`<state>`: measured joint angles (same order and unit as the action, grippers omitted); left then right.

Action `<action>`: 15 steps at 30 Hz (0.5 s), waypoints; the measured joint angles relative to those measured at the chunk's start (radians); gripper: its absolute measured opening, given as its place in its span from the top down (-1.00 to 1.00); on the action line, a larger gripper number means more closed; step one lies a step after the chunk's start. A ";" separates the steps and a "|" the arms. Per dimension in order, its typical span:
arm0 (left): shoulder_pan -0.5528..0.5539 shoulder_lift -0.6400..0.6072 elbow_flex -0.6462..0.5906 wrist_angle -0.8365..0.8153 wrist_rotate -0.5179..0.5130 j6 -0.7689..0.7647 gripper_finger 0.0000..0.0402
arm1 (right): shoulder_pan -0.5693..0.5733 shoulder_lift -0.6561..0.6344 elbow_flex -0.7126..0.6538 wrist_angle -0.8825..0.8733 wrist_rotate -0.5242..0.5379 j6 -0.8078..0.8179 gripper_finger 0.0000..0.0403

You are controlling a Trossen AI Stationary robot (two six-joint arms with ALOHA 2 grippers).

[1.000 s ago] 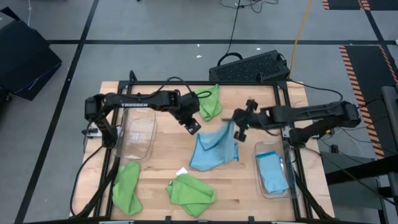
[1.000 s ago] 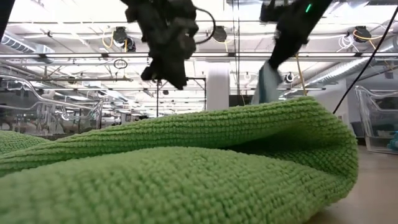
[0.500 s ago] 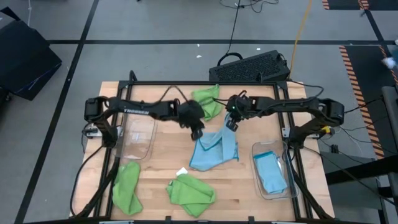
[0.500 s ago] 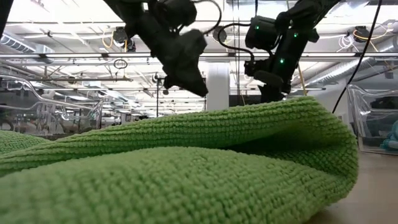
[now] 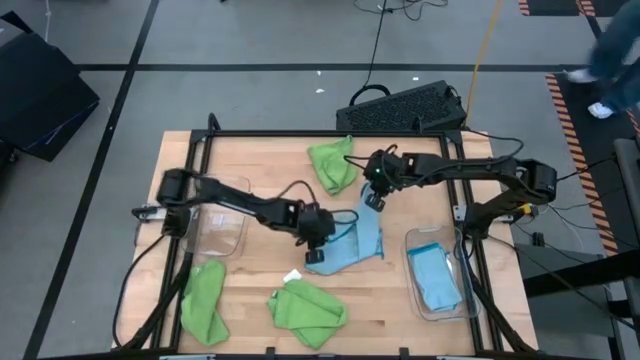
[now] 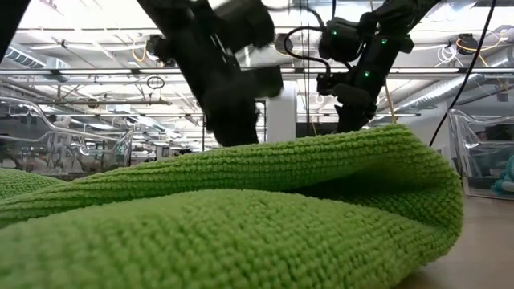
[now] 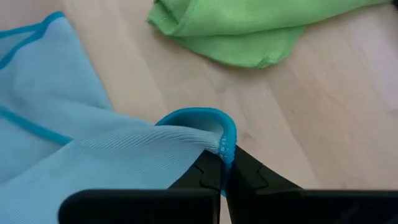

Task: Sort microfiber towel by color & place in baskets
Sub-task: Fold the blue microfiber towel

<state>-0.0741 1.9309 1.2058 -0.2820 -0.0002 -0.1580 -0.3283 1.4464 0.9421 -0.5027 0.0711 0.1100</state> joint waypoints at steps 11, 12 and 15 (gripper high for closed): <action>-0.035 0.105 0.116 -0.136 -0.202 0.257 0.67 | 0.005 0.000 0.000 -0.033 -0.051 -0.029 1.00; -0.038 0.103 0.117 -0.143 -0.238 0.284 0.67 | 0.005 0.000 0.000 -0.033 -0.051 -0.029 1.00; -0.050 0.098 0.129 -0.140 -0.319 0.377 0.67 | 0.005 0.000 0.000 -0.041 -0.051 -0.032 1.00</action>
<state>-0.1240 2.0293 1.3344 -0.4224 -0.3188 0.2194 -0.3229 1.4464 0.9424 -0.5439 0.0200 0.0776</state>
